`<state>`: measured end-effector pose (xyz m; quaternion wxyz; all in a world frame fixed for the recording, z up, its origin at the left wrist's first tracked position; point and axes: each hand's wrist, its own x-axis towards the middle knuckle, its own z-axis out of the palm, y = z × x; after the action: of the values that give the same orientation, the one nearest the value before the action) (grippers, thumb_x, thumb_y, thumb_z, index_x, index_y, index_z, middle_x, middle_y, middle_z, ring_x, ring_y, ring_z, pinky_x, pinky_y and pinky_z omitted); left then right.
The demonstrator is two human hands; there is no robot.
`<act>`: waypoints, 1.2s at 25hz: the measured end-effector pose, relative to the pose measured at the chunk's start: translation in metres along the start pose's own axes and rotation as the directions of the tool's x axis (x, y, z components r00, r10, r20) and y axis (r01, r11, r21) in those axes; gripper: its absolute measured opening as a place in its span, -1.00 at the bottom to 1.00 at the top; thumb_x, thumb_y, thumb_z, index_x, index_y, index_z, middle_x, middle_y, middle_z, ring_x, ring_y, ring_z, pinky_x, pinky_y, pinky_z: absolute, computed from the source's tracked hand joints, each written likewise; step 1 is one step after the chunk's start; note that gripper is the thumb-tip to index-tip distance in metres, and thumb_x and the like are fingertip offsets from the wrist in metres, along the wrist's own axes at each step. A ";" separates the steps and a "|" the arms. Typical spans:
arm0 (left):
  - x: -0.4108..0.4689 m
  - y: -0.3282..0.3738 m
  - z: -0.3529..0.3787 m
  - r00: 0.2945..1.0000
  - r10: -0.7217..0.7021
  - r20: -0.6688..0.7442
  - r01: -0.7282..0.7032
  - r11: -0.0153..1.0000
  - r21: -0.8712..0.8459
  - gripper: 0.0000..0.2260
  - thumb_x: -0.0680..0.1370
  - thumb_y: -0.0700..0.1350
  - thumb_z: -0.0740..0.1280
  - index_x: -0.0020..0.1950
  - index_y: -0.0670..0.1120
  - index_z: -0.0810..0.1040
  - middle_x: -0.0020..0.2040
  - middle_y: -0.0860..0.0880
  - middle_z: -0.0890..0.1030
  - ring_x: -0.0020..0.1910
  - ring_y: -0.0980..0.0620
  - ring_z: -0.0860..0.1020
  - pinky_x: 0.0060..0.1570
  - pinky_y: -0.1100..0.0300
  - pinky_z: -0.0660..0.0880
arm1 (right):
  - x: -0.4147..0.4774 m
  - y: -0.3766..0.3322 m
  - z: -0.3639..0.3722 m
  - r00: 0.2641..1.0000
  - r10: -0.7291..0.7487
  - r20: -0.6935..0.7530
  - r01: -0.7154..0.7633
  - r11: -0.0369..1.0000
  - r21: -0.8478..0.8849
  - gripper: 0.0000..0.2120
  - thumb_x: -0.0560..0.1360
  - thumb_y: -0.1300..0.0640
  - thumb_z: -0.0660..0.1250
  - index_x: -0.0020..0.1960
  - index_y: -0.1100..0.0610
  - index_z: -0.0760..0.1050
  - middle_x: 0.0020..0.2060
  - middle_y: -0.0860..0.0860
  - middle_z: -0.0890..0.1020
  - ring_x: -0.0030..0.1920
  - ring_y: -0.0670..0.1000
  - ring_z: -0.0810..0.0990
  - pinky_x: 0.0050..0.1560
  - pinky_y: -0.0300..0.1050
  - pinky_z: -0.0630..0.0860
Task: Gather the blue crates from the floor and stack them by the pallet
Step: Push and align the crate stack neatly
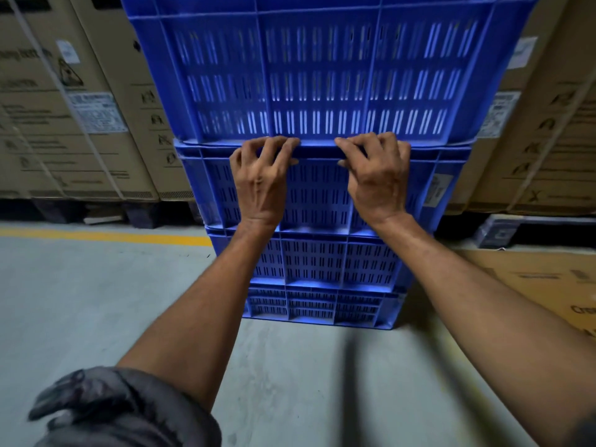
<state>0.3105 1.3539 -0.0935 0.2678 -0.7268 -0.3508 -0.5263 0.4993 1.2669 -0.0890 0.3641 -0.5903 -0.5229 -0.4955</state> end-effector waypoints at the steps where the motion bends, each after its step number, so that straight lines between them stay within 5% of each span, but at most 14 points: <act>1: -0.001 0.001 -0.001 1.000 -0.005 -0.010 0.005 1.000 -0.005 -0.80 0.62 -0.01 0.37 0.23 0.08 0.63 0.11 0.11 0.64 0.07 -0.04 0.51 0.04 0.05 0.41 | 0.000 -0.001 0.000 1.000 0.006 -0.006 -0.006 1.000 0.015 -0.75 0.53 0.14 0.45 0.21 0.03 0.63 -0.06 -0.05 0.63 -0.04 0.03 0.42 -0.04 -0.11 0.22; 6: 0.006 -0.016 -0.006 0.990 0.129 0.060 -0.131 0.991 0.040 -0.74 0.59 0.03 0.37 0.26 0.05 0.60 0.15 0.03 0.61 0.07 -0.08 0.53 0.08 0.02 0.40 | -0.002 0.008 -0.003 0.992 -0.121 -0.017 0.120 0.991 -0.066 -0.72 0.61 0.11 0.38 0.31 0.03 0.57 0.10 -0.05 0.64 0.03 0.06 0.50 -0.04 -0.02 0.39; 16: 0.001 -0.028 0.011 0.958 0.280 -0.064 -0.277 0.959 0.054 -0.68 0.66 -0.05 0.35 0.40 -0.07 0.56 0.21 -0.07 0.63 0.14 -0.11 0.54 0.15 -0.02 0.50 | -0.008 0.007 0.004 0.978 -0.207 -0.031 0.198 0.963 -0.180 -0.65 0.61 0.15 0.36 0.39 0.03 0.50 0.16 -0.04 0.62 0.09 0.07 0.53 -0.01 0.01 0.38; 19: -0.001 -0.028 0.013 0.961 0.271 -0.056 -0.267 0.961 0.076 -0.66 0.64 -0.04 0.37 0.41 -0.06 0.55 0.22 -0.06 0.63 0.15 -0.11 0.54 0.17 -0.02 0.48 | -0.006 0.008 0.003 0.972 -0.233 -0.042 0.218 0.951 -0.221 -0.67 0.61 0.05 0.36 0.36 0.02 0.52 0.14 -0.06 0.63 0.05 0.06 0.55 -0.04 0.01 0.36; 24: -0.001 -0.025 0.012 0.964 0.261 -0.047 -0.257 0.963 0.083 -0.66 0.64 -0.09 0.37 0.42 -0.05 0.54 0.23 -0.05 0.62 0.15 -0.10 0.54 0.18 -0.01 0.47 | -0.003 0.006 0.008 0.973 -0.221 -0.063 0.199 0.946 -0.256 -0.69 0.58 0.21 0.38 0.31 0.03 0.57 0.11 -0.06 0.64 0.00 0.06 0.52 -0.08 -0.01 0.33; 27: 0.003 -0.020 0.005 0.975 0.220 -0.044 -0.219 0.975 0.021 -0.69 0.67 0.05 0.30 0.36 -0.04 0.58 0.21 -0.07 0.61 0.11 -0.10 0.56 0.14 -0.01 0.46 | -0.005 0.001 0.000 0.990 -0.140 -0.005 0.138 0.980 -0.144 -0.73 0.61 0.01 0.36 0.29 0.02 0.57 0.13 -0.04 0.63 0.08 0.05 0.44 -0.01 0.01 0.32; 30: 0.043 -0.013 -0.012 0.976 0.064 -0.207 -0.078 0.995 -0.059 -0.71 0.65 0.11 0.32 0.24 -0.05 0.61 0.21 -0.03 0.46 0.12 -0.06 0.51 0.09 0.02 0.43 | 0.023 -0.003 -0.017 0.998 0.000 -0.057 0.002 1.000 0.028 -0.69 0.61 -0.14 0.30 0.20 0.04 0.60 0.11 0.04 0.61 0.11 0.08 0.43 0.06 0.05 0.32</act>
<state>0.3019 1.3620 -0.0488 0.2969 -0.6893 -0.2775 -0.5997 0.4924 1.2569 -0.0627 0.3869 -0.5703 -0.5198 -0.5049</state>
